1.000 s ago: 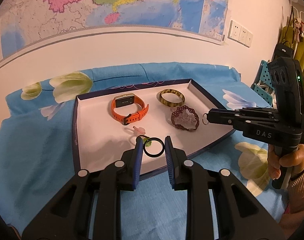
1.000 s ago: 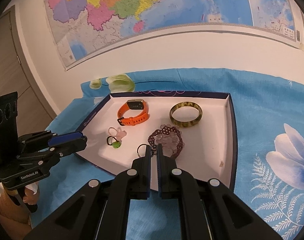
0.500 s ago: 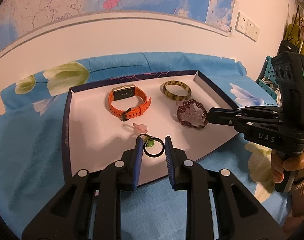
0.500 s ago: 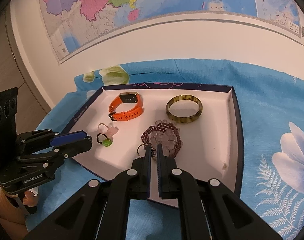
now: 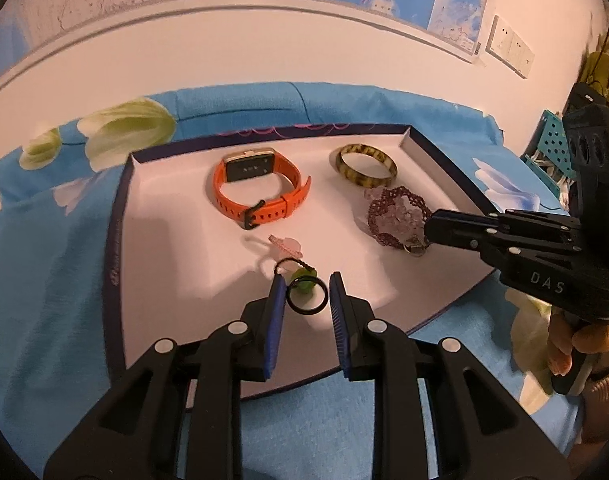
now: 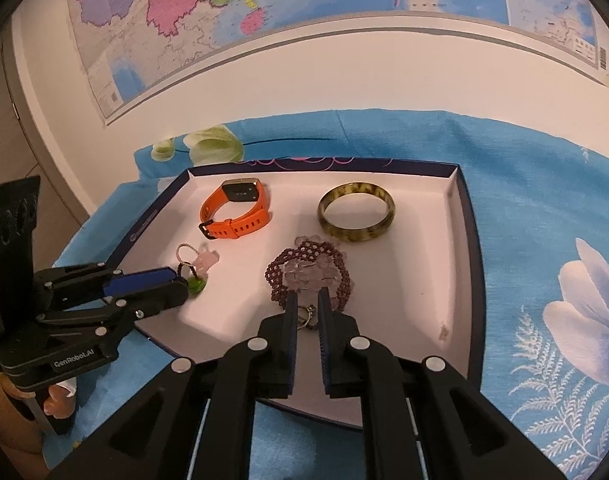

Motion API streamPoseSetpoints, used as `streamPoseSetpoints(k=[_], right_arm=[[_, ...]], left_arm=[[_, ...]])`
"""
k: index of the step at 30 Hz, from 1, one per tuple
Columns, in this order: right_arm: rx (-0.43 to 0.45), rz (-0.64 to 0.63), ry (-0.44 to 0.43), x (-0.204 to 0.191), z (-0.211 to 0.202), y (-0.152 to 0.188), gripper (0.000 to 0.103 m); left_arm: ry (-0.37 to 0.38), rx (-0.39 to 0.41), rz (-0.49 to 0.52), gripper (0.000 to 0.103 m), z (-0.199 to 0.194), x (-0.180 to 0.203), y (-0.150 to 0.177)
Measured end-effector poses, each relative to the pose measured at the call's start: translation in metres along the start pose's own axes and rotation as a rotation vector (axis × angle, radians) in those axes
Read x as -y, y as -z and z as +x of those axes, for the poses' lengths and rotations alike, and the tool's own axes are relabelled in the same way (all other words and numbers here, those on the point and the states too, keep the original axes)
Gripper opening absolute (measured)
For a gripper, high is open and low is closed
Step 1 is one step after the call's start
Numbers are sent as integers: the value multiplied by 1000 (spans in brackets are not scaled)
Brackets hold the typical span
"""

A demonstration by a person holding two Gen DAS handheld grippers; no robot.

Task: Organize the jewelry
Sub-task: 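Release the silver ring with the right tool while the left tool releases the black ring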

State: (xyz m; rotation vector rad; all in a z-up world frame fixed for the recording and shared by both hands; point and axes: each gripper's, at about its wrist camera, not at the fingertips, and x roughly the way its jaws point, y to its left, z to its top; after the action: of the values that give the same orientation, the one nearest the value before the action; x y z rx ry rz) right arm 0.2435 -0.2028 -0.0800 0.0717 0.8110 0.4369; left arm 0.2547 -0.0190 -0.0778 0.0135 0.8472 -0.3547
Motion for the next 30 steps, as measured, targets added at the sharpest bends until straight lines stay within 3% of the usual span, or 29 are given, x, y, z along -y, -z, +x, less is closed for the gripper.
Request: streamPoseSetpoints(k=[5,8,17,30], right_arm=[[25,10,-10,2,-10,1,9],[44,11,-22,0,-19,2,11],[89,-38,-64,-14,-59,20,25],[28,-74,-60,-22,-99,90,34]], left_arm=[[3,30,1,26,-10,1,2],[1,59,6,33,-23,1,2],[6,143,45,41,-78,5,22],[16,103,93,47,-112,11,88]])
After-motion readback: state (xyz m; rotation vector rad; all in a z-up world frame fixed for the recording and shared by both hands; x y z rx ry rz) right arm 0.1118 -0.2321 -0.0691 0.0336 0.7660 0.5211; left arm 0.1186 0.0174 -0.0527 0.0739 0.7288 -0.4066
